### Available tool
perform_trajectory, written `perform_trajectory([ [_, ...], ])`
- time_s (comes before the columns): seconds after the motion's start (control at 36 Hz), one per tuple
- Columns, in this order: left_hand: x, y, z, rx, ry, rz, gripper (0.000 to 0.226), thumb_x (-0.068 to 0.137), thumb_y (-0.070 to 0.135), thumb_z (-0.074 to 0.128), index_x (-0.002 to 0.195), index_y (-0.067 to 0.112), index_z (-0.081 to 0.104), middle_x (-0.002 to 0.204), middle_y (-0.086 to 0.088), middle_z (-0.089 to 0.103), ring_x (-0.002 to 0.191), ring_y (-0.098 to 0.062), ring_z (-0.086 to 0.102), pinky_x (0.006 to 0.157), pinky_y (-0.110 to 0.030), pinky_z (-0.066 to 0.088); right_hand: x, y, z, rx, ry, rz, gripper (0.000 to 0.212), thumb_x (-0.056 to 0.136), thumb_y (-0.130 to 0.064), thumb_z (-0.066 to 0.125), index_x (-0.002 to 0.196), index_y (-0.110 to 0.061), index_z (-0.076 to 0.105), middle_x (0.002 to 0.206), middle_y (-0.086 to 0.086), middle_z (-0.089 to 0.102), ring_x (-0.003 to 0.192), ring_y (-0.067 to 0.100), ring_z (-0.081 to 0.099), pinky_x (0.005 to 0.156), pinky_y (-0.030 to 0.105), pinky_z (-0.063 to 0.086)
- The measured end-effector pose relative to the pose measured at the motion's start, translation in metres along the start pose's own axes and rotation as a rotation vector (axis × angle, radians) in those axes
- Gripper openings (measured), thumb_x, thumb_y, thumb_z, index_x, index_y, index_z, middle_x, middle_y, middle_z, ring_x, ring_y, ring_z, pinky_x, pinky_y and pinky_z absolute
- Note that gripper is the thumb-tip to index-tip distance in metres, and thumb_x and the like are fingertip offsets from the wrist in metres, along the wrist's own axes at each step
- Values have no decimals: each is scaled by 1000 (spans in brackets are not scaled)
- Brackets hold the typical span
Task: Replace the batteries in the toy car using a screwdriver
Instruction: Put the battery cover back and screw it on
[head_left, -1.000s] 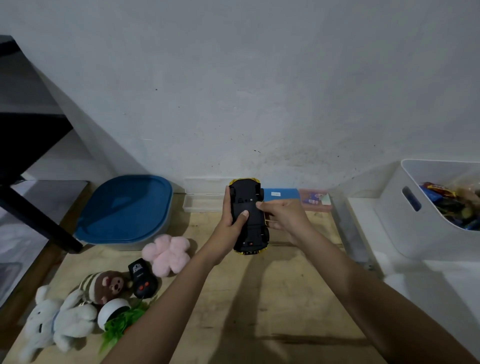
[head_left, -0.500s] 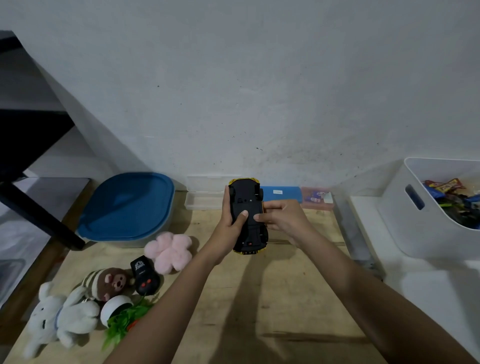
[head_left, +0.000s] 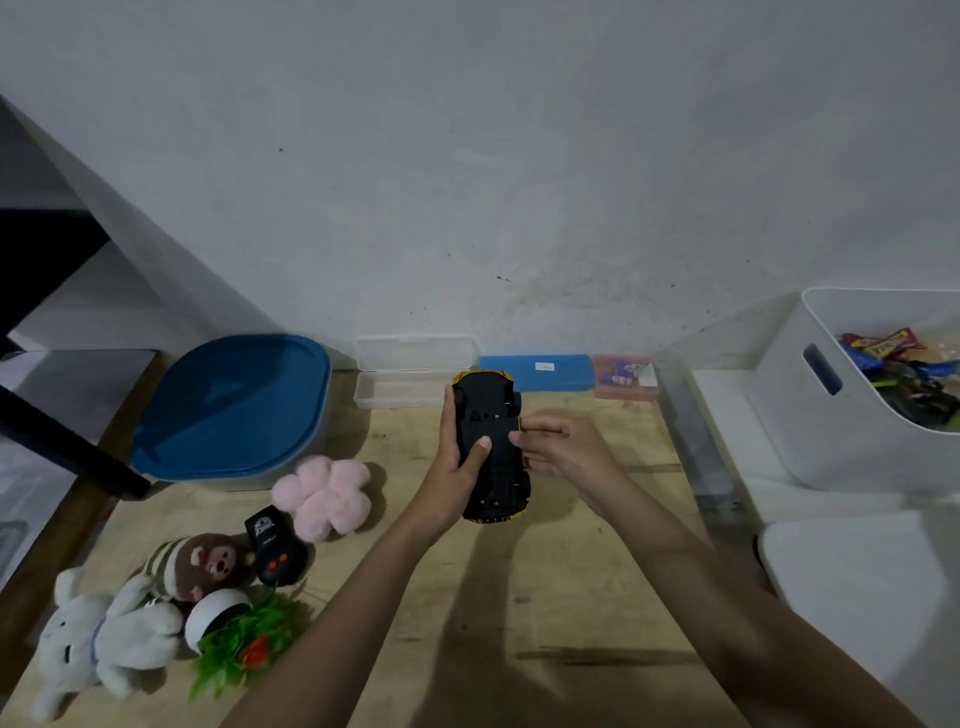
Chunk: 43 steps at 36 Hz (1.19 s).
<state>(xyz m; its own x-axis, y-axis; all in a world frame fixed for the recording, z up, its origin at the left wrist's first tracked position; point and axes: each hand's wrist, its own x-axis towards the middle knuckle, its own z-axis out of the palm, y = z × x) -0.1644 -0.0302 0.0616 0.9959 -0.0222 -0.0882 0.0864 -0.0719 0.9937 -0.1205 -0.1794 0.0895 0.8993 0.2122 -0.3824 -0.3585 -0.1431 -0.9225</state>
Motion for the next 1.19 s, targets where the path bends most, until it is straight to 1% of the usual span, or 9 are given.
perform_trajectory([
  [0.08,-3,-7,10,13,-35,-3,72,99,17,41,143,41,-11,154,11,13,128,6,36,91,-3,39,-5,8,-7,51,40,1,11,83,-11,67,94,-10,66,89,1,68,84,12,66,82,28,55],
  [0.28,-6,-14,29,23,-71,8,68,99,15,40,136,45,-9,150,15,13,131,3,30,91,-1,35,-11,16,-12,37,152,-50,21,82,-13,69,99,-3,65,95,12,68,89,22,66,79,33,56],
  [0.39,-8,-14,32,25,-81,-4,67,99,16,40,134,47,-8,150,14,15,127,6,33,92,-1,36,-13,19,-12,0,200,-74,17,78,-15,72,91,-6,65,85,3,66,82,16,66,69,23,57],
  [0.47,-9,-12,33,23,-83,3,68,99,15,40,135,45,-9,150,15,14,128,3,32,90,0,36,-12,22,-12,-30,244,-73,15,75,-19,76,83,-13,64,81,1,66,84,20,67,78,36,57],
  [0.67,-12,-12,31,27,-47,40,69,99,12,40,137,43,-9,142,26,14,118,26,29,91,-1,35,-9,16,-7,76,235,-12,18,69,-13,80,79,-7,66,87,14,71,85,26,69,82,40,57],
  [0.81,-12,-8,25,58,-37,72,69,99,12,40,129,55,-5,141,30,17,125,18,30,94,-2,34,-10,5,-2,121,206,31,18,70,-9,79,78,-4,63,79,9,67,81,24,68,75,32,58],
  [0.92,-12,-6,23,84,-23,90,69,99,16,41,131,57,-5,151,15,15,136,-1,27,102,-6,31,-9,2,0,111,216,30,19,70,-10,79,81,-3,64,83,11,68,84,24,68,75,32,58],
  [1.06,-14,-1,27,70,1,108,70,99,11,40,134,47,-8,147,20,11,132,4,26,97,-1,30,-10,-3,-1,82,236,11,24,70,-8,78,88,1,65,88,15,68,83,27,68,75,34,58],
  [1.19,-12,3,26,123,-18,132,68,98,20,41,130,56,-6,143,30,14,136,1,26,108,-19,29,-12,-6,-4,94,219,26,22,70,-8,79,87,-2,66,94,17,70,88,30,69,81,42,57],
])
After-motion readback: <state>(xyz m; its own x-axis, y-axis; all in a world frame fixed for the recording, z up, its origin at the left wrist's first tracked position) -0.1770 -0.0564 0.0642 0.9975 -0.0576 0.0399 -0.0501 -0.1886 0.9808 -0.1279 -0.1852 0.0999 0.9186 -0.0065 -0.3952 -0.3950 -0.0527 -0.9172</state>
